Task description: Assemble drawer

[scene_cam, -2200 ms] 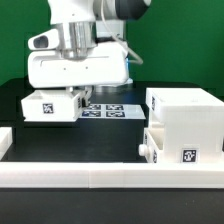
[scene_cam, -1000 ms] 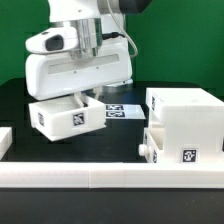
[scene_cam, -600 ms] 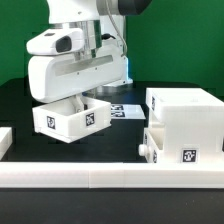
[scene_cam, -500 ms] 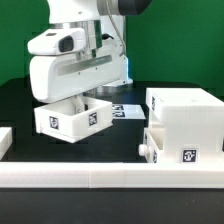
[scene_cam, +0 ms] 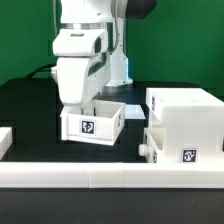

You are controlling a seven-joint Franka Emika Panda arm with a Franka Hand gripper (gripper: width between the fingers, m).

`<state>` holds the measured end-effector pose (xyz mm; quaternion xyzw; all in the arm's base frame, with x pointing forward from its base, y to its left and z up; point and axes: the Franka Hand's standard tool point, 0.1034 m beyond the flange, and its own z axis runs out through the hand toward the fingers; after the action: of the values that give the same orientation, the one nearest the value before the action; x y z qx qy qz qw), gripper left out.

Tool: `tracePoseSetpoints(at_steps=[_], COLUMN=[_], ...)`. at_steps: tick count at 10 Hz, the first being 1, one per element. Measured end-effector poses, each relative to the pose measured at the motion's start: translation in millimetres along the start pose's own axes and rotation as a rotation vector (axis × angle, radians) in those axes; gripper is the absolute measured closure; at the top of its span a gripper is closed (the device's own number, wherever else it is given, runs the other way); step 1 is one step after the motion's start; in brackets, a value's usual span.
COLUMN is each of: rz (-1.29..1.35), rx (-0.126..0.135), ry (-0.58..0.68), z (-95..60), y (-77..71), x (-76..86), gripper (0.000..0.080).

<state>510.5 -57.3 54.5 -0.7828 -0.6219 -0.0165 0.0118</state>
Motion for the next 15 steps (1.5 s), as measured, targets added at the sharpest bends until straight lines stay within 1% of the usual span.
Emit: tracePoseSetpoints(at_steps=[3,4,5,7,9,10,11,13,15], rz=[-0.186,-0.267,-0.274,-0.245,-0.23,-0.233,-0.231,-0.231,-0.224], rx=[0.003,0.001,0.009,0.006,0.003,-0.022,-0.018,-0.018,-0.024], ry=[-0.004,-0.01,-0.009,-0.004,0.004,0.008,0.008,0.008,0.009], z=[1.4,1.4,1.5,1.6,2.3,1.9,2.8,2.8,-0.4], y=[-0.5,2.4,4.7,9.8,18.0,21.7,20.5,20.6,25.0], x=[-2.6,-1.4,3.0,14.4,27.0,29.8,28.5,28.4,34.6], gripper=[0.0757,0.0757,0.0757,0.0757,0.0757,0.0757,0.0757,0.0757,0.0757])
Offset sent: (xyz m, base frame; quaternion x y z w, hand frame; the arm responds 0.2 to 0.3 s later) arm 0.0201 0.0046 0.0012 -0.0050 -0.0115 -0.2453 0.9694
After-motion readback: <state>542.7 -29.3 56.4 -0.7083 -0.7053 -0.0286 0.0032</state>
